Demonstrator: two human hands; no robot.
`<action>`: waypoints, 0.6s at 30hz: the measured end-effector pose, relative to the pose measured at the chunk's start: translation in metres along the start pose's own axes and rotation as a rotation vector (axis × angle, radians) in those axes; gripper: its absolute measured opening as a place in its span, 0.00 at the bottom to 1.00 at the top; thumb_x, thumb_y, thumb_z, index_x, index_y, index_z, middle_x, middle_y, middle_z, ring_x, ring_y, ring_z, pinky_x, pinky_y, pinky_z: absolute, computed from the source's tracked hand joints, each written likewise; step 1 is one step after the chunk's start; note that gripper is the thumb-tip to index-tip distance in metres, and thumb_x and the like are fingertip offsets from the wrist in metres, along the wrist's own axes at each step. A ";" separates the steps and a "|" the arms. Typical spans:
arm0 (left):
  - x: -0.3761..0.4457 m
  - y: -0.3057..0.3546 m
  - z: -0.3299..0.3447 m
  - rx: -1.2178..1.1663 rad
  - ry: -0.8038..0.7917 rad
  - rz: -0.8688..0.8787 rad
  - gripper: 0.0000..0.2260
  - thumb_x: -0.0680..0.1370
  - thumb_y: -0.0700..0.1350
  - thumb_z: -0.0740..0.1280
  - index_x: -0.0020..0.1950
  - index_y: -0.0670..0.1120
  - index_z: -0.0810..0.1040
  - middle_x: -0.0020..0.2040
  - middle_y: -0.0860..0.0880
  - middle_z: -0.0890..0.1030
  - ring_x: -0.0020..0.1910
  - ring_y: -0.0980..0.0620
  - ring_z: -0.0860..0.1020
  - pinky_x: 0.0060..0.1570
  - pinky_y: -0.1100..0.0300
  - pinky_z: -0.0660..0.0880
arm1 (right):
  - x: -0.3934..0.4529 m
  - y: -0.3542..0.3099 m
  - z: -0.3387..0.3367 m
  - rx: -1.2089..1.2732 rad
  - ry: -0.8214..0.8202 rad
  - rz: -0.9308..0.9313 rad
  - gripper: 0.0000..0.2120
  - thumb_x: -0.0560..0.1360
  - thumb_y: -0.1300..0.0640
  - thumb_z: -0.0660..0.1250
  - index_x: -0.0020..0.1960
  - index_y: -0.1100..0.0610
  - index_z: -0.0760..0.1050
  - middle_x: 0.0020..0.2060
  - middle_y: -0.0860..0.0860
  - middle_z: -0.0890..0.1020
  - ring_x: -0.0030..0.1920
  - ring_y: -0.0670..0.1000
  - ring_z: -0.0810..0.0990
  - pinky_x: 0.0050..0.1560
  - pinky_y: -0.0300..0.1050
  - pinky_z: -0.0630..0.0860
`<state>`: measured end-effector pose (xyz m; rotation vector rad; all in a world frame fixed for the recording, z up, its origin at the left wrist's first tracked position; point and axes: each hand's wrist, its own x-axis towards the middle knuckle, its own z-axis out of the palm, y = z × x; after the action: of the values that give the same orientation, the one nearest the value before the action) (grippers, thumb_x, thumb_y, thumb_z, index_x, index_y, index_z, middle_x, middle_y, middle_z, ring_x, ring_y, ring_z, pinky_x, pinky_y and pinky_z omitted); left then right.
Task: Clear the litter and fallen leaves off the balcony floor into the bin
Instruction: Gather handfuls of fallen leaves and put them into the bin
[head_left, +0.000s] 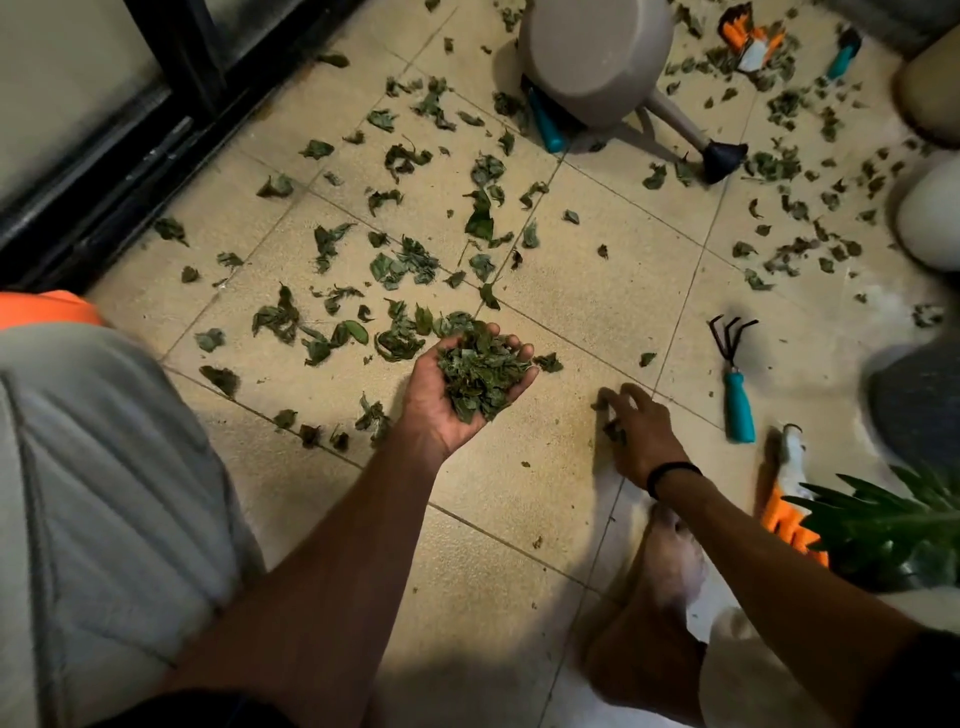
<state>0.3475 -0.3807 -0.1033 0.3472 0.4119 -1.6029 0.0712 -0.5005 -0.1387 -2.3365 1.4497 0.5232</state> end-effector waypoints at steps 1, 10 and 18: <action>0.001 0.000 0.000 -0.005 0.003 0.002 0.15 0.80 0.48 0.58 0.53 0.41 0.81 0.55 0.38 0.79 0.59 0.37 0.79 0.67 0.39 0.73 | -0.005 -0.004 0.003 -0.008 0.046 -0.018 0.29 0.79 0.64 0.65 0.77 0.50 0.65 0.77 0.56 0.63 0.72 0.63 0.65 0.70 0.55 0.70; 0.011 -0.006 0.000 0.020 0.052 -0.038 0.17 0.83 0.49 0.55 0.52 0.41 0.80 0.54 0.39 0.79 0.59 0.37 0.79 0.68 0.39 0.72 | -0.034 -0.013 0.018 0.202 0.297 -0.023 0.06 0.77 0.63 0.72 0.53 0.62 0.84 0.51 0.59 0.82 0.50 0.59 0.80 0.51 0.47 0.77; 0.018 -0.022 0.004 0.039 0.047 -0.065 0.13 0.77 0.46 0.60 0.53 0.41 0.80 0.54 0.39 0.80 0.59 0.37 0.79 0.69 0.39 0.71 | -0.039 0.009 -0.021 0.679 0.310 0.430 0.04 0.75 0.61 0.75 0.49 0.56 0.86 0.43 0.48 0.85 0.49 0.47 0.82 0.61 0.46 0.78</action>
<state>0.3243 -0.3970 -0.1067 0.4054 0.4327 -1.6702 0.0494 -0.4840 -0.1026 -1.6174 1.9047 -0.2338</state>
